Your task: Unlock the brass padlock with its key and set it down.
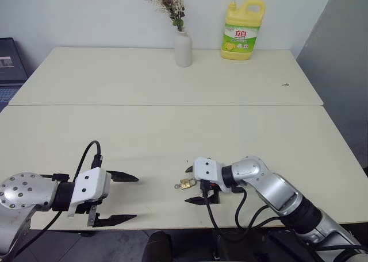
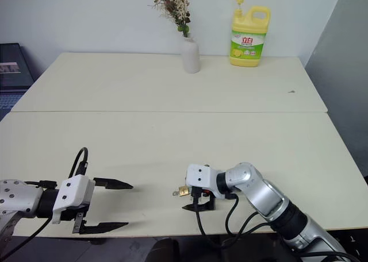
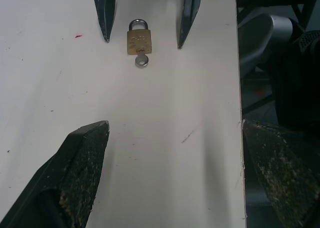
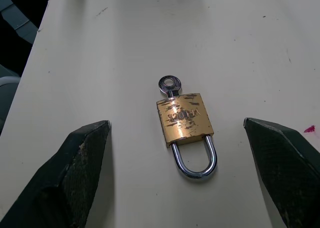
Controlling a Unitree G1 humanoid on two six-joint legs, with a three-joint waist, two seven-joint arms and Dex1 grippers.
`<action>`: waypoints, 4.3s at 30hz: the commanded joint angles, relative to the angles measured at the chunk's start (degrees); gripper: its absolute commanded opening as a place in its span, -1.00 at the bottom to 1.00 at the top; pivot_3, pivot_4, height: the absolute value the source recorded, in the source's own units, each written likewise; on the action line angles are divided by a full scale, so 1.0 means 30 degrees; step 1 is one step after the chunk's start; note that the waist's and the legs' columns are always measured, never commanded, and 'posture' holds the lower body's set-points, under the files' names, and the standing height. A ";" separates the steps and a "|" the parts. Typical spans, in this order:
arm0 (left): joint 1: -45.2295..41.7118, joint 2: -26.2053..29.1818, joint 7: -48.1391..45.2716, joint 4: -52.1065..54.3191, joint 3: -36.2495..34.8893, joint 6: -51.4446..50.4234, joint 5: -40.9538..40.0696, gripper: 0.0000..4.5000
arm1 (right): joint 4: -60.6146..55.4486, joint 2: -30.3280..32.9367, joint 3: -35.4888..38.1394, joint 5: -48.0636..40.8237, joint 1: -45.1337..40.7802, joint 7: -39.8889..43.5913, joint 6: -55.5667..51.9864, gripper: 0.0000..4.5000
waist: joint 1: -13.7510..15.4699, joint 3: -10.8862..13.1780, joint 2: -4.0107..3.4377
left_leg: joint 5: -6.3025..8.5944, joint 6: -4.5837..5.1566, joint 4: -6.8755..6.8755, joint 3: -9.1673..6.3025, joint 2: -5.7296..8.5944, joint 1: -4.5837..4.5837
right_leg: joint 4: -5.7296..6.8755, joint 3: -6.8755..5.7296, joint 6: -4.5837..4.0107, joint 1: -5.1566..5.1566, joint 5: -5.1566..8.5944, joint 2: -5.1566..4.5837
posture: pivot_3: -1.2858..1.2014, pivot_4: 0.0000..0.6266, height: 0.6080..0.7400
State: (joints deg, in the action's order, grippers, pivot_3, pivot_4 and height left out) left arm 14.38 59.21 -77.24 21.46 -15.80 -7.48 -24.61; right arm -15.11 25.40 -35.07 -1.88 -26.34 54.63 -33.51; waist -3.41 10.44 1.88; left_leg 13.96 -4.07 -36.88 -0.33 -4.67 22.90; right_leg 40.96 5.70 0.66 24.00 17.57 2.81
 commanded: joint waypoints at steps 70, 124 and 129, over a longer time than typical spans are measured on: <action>-1.7050 -0.5967 0.4483 -0.2558 0.5296 -1.2560 -0.5205 1.00 | 0.0040 0.4406 0.7543 0.7262 0.0177 -0.8172 2.1631 -0.58 | 0.0078 -0.0014 0.0024 | -0.0004 -0.0003 -0.0042 -0.0080 0.0042 -0.0017 | 0.0006 -0.0021 -0.0065 -0.0110 -0.0075 0.0007 | 0.03 -0.52 1.00; -1.7775 -0.7444 0.3721 -0.4323 0.6007 -1.2546 -0.5014 -0.37 | -0.0849 0.3415 0.7498 0.6560 0.0390 -0.6091 2.0227 -0.58 | 0.0111 -0.0014 0.0023 | -0.0006 -0.0005 -0.0052 -0.0147 0.0053 -0.0031 | 0.0003 -0.0059 -0.0068 -0.0160 -0.0077 0.0007 | 0.03 -0.52 1.00; -1.7703 -0.6966 0.3329 -0.4165 0.6108 -1.2877 -0.5279 -0.37 | -0.0787 0.3458 0.7504 0.6518 0.0479 -0.6033 2.0225 -0.58 | 0.0107 -0.0014 0.0023 | -0.0006 -0.0005 -0.0052 -0.0151 0.0054 -0.0032 | 0.0003 -0.0063 -0.0067 -0.0160 -0.0076 0.0007 | 0.03 -0.52 1.00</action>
State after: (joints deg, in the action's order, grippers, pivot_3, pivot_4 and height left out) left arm -37.91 37.50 -66.68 6.92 4.04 -46.26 -39.65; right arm -15.39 35.55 -13.15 18.99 -24.93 36.36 26.91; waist -3.08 10.40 1.95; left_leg 13.95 -4.08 -37.04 -0.78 -4.51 22.80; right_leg 40.97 5.51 0.46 23.52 17.34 2.83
